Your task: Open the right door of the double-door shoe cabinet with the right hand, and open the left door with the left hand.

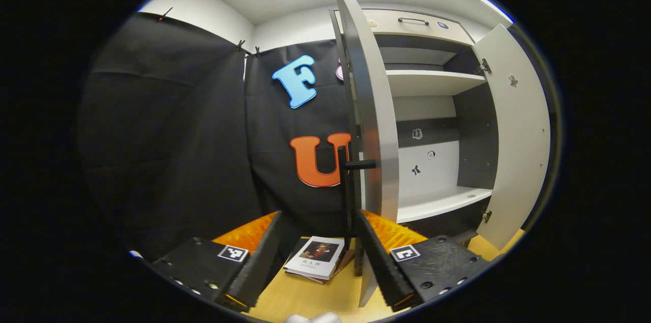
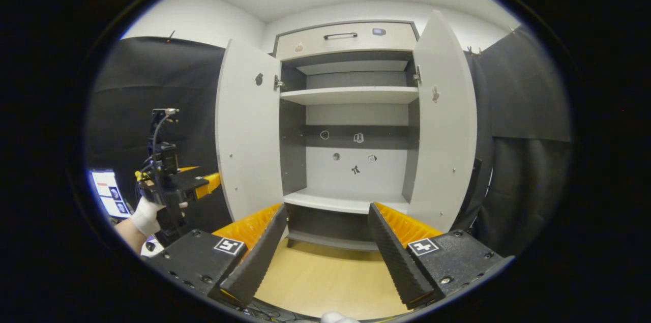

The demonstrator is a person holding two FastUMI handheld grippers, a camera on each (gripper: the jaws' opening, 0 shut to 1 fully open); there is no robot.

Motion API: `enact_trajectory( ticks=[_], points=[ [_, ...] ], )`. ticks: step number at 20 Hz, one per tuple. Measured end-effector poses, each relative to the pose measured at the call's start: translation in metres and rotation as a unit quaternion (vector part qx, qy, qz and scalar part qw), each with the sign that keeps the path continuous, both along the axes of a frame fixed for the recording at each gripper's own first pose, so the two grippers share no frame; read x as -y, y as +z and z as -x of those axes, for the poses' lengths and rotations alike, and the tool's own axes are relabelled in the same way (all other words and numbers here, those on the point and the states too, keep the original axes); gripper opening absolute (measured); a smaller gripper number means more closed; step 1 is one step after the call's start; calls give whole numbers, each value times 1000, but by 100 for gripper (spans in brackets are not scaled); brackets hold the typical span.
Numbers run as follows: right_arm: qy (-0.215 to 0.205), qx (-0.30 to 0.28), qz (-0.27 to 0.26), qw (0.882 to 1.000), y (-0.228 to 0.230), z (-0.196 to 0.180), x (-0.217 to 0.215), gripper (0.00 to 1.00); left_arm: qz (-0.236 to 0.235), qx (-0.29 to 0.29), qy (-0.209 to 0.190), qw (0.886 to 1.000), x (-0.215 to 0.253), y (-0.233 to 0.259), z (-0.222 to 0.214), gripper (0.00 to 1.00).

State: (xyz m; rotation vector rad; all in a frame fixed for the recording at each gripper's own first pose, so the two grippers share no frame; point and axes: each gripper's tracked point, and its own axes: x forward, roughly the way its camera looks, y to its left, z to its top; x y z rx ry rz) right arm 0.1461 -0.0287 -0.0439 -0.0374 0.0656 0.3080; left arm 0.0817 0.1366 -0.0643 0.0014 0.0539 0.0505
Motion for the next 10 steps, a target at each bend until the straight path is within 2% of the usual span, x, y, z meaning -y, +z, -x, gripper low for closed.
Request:
enact_trajectory(
  ticks=[1, 5, 10],
  points=[
    [0, 0, 1, 1000, 1, 0, 0, 100, 6, -3, -4, 1000, 3, -1, 8, 96],
    [-5, 3, 0, 1000, 9, 6, 2, 100, 3, -5, -9, 1000, 9, 12, 37, 98],
    [-30, 7, -1, 1000, 22, 14, 10, 100, 8, 5, -23, 1000, 41, 47, 73, 97]
  ],
)
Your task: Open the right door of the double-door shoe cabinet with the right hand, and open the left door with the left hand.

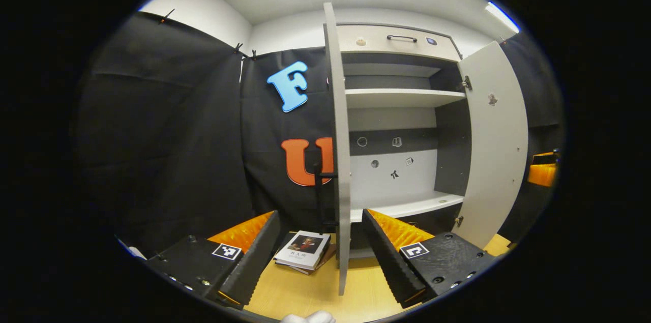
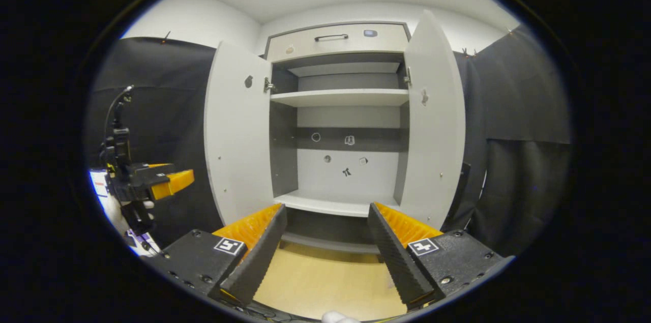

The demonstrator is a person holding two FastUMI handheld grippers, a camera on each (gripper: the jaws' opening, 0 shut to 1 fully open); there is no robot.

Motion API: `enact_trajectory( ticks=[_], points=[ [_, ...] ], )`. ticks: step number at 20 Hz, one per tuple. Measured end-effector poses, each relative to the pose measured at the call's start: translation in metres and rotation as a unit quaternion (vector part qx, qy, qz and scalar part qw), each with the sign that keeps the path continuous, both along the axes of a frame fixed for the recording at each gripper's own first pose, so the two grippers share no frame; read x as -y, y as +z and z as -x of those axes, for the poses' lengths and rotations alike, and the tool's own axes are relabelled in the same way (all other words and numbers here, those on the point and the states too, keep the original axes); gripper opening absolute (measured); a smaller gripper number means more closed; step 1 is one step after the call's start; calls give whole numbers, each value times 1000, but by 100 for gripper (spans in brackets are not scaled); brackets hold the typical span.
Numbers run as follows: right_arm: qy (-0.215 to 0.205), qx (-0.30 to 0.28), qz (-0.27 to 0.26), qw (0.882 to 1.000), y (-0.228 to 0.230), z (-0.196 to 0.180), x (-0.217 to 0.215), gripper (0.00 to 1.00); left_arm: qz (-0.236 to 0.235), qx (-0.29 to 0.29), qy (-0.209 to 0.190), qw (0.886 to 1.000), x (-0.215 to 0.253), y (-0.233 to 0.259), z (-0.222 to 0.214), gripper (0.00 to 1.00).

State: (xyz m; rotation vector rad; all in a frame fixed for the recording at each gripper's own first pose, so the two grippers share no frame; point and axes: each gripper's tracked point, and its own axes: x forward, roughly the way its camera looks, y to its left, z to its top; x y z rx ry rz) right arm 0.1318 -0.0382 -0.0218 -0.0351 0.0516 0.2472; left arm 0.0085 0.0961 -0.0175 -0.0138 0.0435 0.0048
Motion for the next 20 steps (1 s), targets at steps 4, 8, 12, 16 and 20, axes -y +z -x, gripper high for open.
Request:
enact_trajectory(
  ticks=[4, 8, 12, 16, 20],
  points=[
    [-23, 6, -2, 1000, 7, -4, 23, 100, 4, 2, -22, 1000, 43, 15, 19, 97],
    [-47, 9, 2, 999, 8, 1, 47, 100, -2, -6, -26, 1000, 75, 10, 27, 96],
    [-64, 8, 3, 998, 8, 0, 66, 100, 17, -25, -46, 998, 107, -4, 29, 96],
    [-75, 7, 3, 997, 9, -2, 77, 100, 27, -24, -45, 998, 114, -1, 28, 96],
    [-77, 6, 0, 997, 11, -2, 81, 100, 20, -16, -38, 999, 114, 3, 26, 96]
  ],
)
